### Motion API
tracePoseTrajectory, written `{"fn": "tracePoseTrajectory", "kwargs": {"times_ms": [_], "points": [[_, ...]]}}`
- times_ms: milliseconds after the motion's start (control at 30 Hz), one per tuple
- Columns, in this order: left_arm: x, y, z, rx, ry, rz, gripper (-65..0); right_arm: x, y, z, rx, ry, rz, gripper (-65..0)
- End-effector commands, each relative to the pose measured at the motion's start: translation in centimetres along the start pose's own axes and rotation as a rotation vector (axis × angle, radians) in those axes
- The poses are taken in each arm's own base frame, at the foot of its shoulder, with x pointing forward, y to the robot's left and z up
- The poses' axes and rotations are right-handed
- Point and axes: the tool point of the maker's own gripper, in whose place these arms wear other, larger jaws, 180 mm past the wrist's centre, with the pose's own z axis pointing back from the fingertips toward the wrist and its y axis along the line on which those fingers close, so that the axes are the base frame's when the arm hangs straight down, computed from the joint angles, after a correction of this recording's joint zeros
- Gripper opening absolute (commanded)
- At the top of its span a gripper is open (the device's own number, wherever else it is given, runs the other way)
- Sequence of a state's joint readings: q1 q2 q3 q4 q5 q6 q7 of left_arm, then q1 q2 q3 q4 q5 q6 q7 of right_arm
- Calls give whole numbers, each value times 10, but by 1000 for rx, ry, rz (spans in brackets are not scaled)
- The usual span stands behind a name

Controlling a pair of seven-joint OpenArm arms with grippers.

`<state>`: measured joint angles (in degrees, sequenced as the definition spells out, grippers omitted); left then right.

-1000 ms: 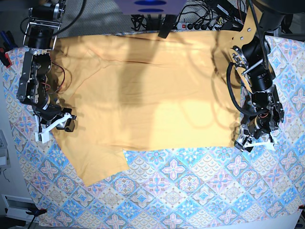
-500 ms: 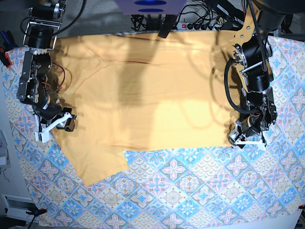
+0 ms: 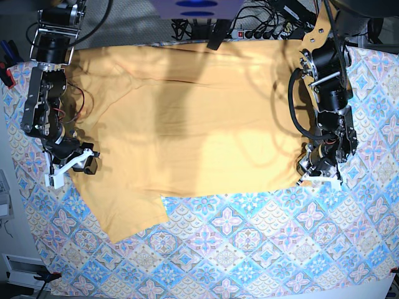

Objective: Fold the T-shirt properly
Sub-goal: 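Grasp the shirt's side edges with both grippers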

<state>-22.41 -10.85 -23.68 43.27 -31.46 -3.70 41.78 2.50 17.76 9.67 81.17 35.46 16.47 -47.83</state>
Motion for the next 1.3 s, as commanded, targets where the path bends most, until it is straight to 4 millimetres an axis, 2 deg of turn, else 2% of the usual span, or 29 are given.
{"fn": "tracePoseTrajectory", "kwargs": {"times_ms": [0,100,200,433,567,633,800,1100,1267], "points": [[17,-5,6,-10,-40,-19,-650,21,0,3,6,-56,17,-433],[23,-8,15,-19,-62,-43,-650,19,-5,1,-3,-43,10,-433],[25,-10,23,-30,-59,-67,-650,36,-10,-5,-33,-56,37,-432],[38,-14,49,-48,-138,-135,-650,48,-34,-31,-137,-5,87,-432],[33,-10,50,-42,-132,-140,-650,46,-32,-55,-144,-3,159,-435],[32,-8,51,-40,-131,-144,-650,38,-34,-67,-150,10,194,-434],[33,-7,61,-41,-158,-169,-650,37,-44,-82,-177,-2,294,-432],[26,1,64,-29,-154,-180,-650,21,-71,-91,-214,-39,275,-432],[24,3,64,-26,-152,-179,-650,34,-90,-80,-244,-96,290,-432]]}}
